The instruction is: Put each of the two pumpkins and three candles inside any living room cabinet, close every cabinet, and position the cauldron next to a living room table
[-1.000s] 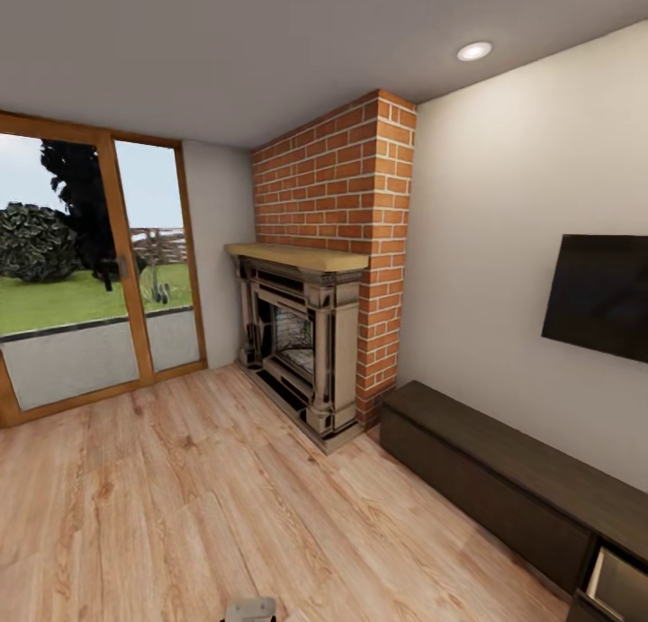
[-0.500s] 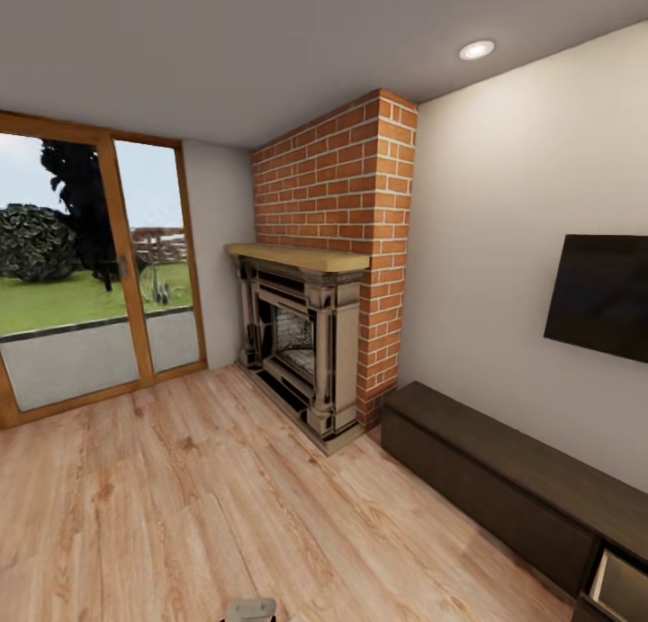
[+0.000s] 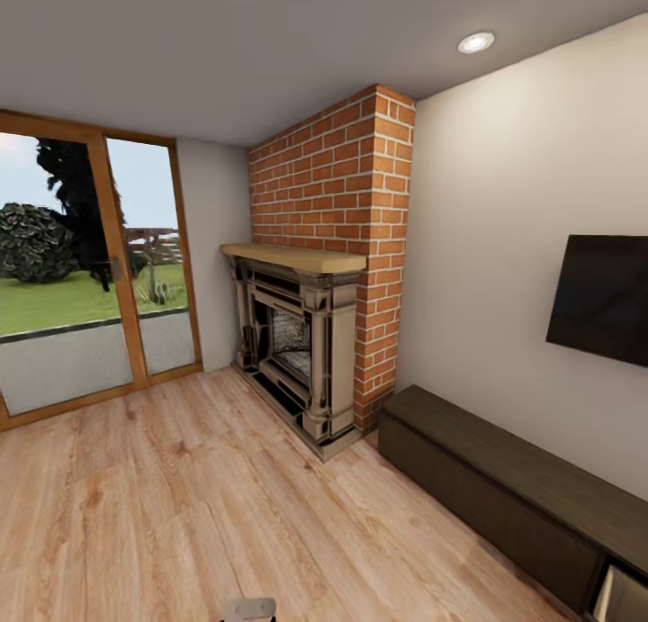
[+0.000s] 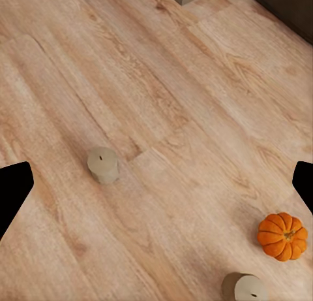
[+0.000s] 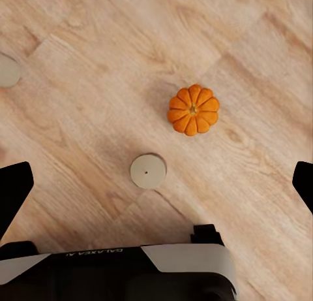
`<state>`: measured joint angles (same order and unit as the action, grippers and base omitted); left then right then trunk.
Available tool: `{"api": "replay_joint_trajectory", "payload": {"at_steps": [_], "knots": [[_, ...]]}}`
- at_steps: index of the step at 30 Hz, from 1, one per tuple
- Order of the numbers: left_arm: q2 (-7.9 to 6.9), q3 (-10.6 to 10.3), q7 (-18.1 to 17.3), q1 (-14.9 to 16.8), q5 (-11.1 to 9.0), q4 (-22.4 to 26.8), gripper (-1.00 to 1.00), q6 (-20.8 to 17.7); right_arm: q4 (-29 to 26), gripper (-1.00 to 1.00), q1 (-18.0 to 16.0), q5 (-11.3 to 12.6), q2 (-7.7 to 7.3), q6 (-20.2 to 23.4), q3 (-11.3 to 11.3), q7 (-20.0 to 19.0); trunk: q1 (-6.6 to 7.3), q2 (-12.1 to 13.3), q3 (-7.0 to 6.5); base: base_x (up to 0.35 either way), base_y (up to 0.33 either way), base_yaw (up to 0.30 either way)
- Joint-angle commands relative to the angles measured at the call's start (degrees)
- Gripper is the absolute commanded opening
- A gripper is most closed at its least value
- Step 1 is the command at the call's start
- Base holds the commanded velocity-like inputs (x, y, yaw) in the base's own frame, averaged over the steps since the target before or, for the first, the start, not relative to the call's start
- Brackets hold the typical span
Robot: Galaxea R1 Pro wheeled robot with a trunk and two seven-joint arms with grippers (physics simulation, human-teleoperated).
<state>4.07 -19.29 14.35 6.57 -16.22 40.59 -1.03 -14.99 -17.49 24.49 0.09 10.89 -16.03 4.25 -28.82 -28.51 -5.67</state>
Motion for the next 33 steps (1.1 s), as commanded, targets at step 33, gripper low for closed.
{"api": "replay_joint_trajectory", "payload": {"at_steps": [33], "knots": [[-0.11, -0.29, 0.0, 0.02, -0.75, 0.5, 1.0, -0.19, -0.12, 1.0, 0.0, 0.03, 0.26, -0.28, -1.16, 0.33, -2.89, -5.24, 2.35, 0.024, -0.001, 0.0]]}}
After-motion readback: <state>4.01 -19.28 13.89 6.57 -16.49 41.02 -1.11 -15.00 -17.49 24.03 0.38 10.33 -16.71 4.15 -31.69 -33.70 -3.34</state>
